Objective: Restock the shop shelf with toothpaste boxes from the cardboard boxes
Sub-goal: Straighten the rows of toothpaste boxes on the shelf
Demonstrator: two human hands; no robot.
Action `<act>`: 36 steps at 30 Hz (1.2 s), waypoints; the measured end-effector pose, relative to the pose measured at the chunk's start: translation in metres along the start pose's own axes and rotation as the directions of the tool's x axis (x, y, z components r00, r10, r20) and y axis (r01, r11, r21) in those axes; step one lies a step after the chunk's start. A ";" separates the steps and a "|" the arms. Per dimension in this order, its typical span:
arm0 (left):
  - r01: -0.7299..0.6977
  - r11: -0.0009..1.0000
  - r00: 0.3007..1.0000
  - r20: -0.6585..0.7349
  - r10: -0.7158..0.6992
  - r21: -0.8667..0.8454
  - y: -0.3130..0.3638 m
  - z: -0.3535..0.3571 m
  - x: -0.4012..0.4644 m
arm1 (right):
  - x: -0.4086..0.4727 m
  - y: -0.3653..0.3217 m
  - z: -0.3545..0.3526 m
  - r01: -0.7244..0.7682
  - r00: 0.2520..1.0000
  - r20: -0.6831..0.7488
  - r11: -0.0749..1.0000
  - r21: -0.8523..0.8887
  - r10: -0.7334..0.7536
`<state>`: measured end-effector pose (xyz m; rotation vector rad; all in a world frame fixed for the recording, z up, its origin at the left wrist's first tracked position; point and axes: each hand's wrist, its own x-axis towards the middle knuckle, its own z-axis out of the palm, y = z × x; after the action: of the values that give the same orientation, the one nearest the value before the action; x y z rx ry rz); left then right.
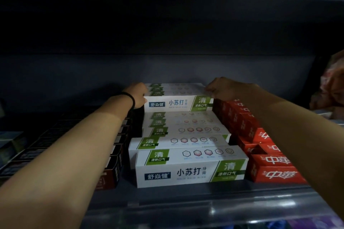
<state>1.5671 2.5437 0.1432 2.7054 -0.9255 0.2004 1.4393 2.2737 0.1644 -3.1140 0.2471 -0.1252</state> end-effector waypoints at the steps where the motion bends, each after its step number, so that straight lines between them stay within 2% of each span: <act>1: -0.005 1.000 1.000 0.000 0.005 0.003 -0.001 0.000 0.000 | 0.001 0.000 0.001 0.009 1.000 -0.008 1.000 0.003 -0.009; 13: -0.021 1.000 1.000 -0.001 0.021 0.014 -0.007 -0.002 0.003 | -0.001 -0.002 0.003 0.039 0.998 -0.042 0.999 0.017 -0.038; 29: -0.014 0.998 1.000 0.028 0.012 0.063 0.002 -0.010 -0.009 | -0.015 -0.006 -0.004 0.024 1.000 -0.005 0.999 -0.034 -0.025; 36: -0.126 0.991 0.991 0.052 0.123 0.053 0.037 -0.027 -0.052 | -0.072 -0.025 -0.024 0.043 0.999 0.009 0.998 -0.050 -0.042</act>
<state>1.5022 2.5543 0.1657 2.7160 -1.1209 0.1883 1.3708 2.3098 0.1830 -3.1704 0.1872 -0.1093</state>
